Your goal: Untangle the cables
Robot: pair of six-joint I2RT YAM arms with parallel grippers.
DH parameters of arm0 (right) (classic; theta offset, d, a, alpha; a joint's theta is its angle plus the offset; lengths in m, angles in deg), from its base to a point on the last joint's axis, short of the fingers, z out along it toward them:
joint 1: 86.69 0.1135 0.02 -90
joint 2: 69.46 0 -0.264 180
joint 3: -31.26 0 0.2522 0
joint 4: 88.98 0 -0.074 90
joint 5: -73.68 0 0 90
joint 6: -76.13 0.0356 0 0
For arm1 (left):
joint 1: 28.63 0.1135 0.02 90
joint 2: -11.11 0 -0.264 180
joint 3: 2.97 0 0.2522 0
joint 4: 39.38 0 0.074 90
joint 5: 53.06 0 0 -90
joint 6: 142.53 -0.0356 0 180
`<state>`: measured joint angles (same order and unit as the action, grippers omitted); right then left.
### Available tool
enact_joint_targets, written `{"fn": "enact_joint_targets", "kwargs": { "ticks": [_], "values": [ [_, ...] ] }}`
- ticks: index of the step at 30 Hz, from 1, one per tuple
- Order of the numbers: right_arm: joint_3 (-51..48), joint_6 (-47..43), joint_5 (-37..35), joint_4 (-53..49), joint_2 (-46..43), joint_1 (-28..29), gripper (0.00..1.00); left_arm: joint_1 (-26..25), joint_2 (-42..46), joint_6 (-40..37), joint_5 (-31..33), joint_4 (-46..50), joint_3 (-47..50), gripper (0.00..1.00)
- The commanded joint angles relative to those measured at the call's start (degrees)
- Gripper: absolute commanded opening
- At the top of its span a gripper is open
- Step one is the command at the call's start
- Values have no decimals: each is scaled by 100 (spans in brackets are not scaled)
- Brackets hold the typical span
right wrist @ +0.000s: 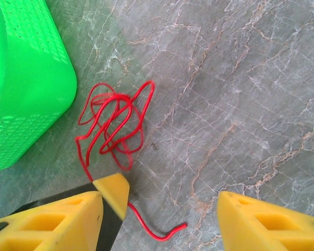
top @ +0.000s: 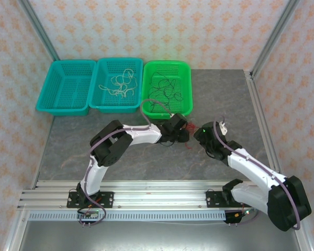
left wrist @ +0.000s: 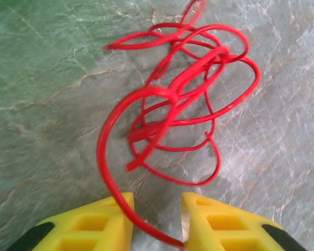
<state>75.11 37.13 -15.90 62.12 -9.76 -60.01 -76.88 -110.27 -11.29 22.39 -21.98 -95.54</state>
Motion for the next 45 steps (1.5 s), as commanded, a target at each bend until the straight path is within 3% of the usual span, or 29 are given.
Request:
{"fn": "enact_joint_targets", "kwargs": {
  "ticks": [1,5,11,18,21,25,28,37,45],
  "values": [
    [-64,-121,-49,-136,-93,-23,59,32,-127,-142,-2,368,-161,16],
    [-73,-454,75,39,-73,-29,59,111,179,-66,-220,302,57,0],
    [21,-705,234,514,320,-27,60,127,948,-133,-563,374,349,0],
    [306,-504,677,1251,1644,-26,61,128,1667,-162,-657,449,724,0],
    [403,-363,619,1337,2271,-25,50,140,1906,-140,-574,481,893,0],
    [284,66,0,1275,2542,-44,14,179,2305,-195,-496,679,1062,0],
    [-41,533,-322,1287,2328,-194,5,278,2854,-160,-422,763,1375,0],
    [-679,743,-576,1066,1338,-840,0,1197,4596,-381,-52,1564,2087,0],
    [-394,441,-788,525,1145,-885,0,1397,4857,-585,-49,1912,2288,0]
  ]
}}
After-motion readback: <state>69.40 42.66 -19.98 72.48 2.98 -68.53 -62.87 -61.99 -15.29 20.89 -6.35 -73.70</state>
